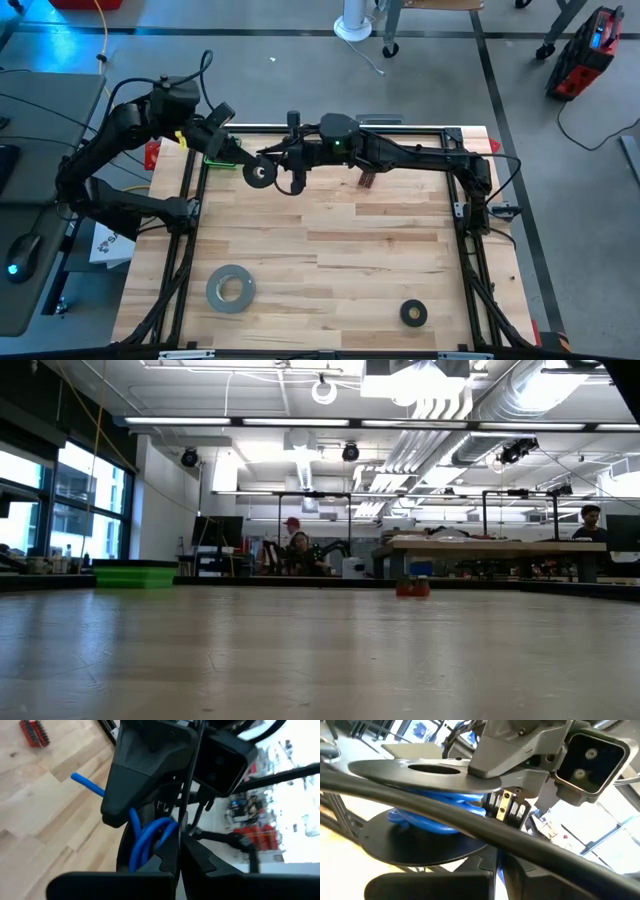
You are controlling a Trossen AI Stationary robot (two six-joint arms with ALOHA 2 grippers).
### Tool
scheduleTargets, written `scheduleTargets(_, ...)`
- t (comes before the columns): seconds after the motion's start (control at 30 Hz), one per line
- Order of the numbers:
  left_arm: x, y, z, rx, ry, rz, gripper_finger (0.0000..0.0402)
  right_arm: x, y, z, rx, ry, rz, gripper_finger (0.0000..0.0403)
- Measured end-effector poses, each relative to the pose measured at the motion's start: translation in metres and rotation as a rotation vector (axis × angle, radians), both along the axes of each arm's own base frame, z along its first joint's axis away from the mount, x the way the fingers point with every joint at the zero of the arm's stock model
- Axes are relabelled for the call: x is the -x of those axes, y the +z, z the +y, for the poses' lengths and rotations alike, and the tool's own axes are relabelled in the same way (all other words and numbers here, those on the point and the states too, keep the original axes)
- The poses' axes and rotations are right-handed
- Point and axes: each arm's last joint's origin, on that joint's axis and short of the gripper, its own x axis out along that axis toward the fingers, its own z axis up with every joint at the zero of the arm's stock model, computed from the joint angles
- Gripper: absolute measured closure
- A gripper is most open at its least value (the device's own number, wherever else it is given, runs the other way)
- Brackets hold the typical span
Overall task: Coil cords
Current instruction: Coil the blue wire onto the spool
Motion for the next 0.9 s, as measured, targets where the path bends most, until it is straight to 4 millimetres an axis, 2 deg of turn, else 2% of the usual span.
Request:
scheduleTargets(0.2,-0.011,-0.006,0.005,-0.027,-0.036,0.023,0.0401,0.001,-0.002,-0.005,0.126,-0.006,0.027,0.0398)
scheduleTargets(0.53,-0.034,-0.021,0.013,0.061,-0.117,0.092,0.0401,0.002,-0.007,-0.005,0.369,0.006,0.092,0.0398)
scheduleTargets(0.7,-0.037,-0.027,0.015,0.045,-0.142,0.132,0.0401,0.002,-0.008,-0.005,0.452,0.005,0.112,0.0398)
scheduleTargets(0.9,-0.034,-0.032,0.017,-0.062,-0.073,0.195,0.0401,0.002,-0.011,-0.007,0.524,-0.054,0.164,0.0398)
